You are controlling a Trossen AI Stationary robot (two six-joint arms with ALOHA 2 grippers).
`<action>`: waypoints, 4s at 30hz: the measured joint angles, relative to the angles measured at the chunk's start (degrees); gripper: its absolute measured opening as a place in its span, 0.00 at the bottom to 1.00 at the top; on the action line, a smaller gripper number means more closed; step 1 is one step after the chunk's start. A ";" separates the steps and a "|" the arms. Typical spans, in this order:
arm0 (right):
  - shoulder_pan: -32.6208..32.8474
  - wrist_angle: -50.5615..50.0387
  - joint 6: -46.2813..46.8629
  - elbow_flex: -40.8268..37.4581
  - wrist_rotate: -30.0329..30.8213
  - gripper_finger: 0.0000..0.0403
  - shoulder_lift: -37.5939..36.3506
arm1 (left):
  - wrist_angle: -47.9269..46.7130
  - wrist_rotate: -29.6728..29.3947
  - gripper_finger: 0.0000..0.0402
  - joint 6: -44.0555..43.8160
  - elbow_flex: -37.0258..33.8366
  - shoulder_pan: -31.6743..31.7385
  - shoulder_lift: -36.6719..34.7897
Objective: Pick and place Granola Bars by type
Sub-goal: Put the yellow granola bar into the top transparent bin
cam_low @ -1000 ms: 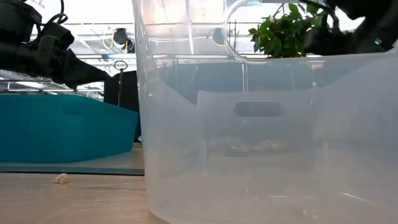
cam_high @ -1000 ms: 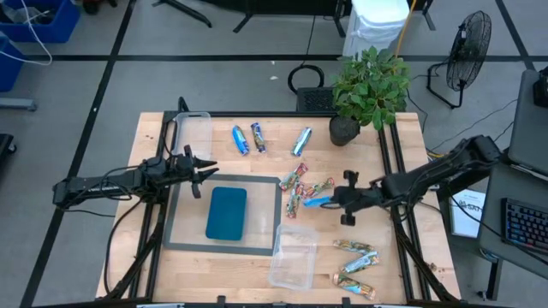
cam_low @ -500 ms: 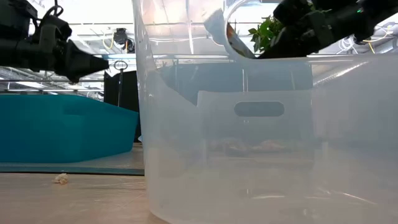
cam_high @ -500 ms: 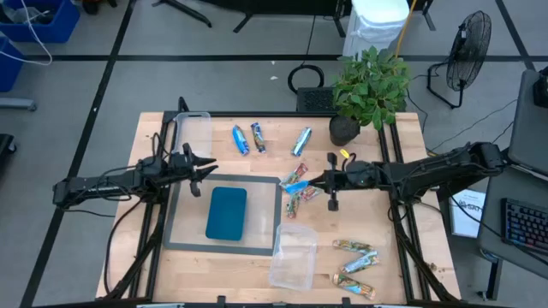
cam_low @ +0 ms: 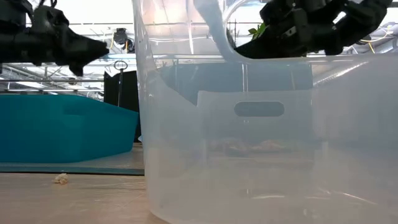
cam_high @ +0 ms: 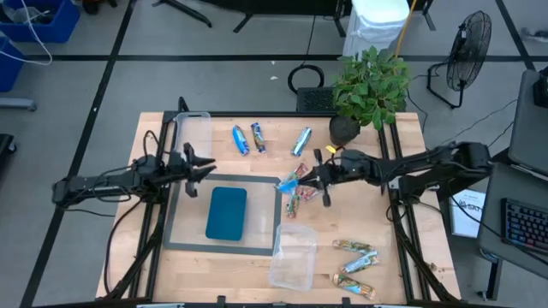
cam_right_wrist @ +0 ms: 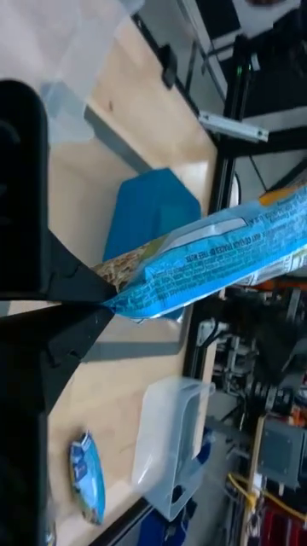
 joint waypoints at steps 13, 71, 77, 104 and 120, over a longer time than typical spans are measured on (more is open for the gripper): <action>-0.64 7.84 1.77 0.02 -0.04 0.00 4.43 | 29.09 2.87 0.27 9.90 2.94 -7.42 33.04; 0.65 7.93 3.08 0.02 -1.57 0.00 4.52 | 30.73 5.89 0.57 27.24 41.24 -10.59 76.96; 0.65 7.31 3.04 0.02 -1.55 0.00 4.52 | 30.22 6.36 0.57 28.39 41.24 -10.86 75.20; 0.65 6.49 2.91 0.02 -1.46 0.00 4.52 | 27.98 6.96 0.07 28.78 41.22 -10.89 74.35; 0.65 6.15 5.49 0.02 -1.16 0.09 4.52 | 27.54 10.34 0.01 30.87 41.22 -10.89 74.35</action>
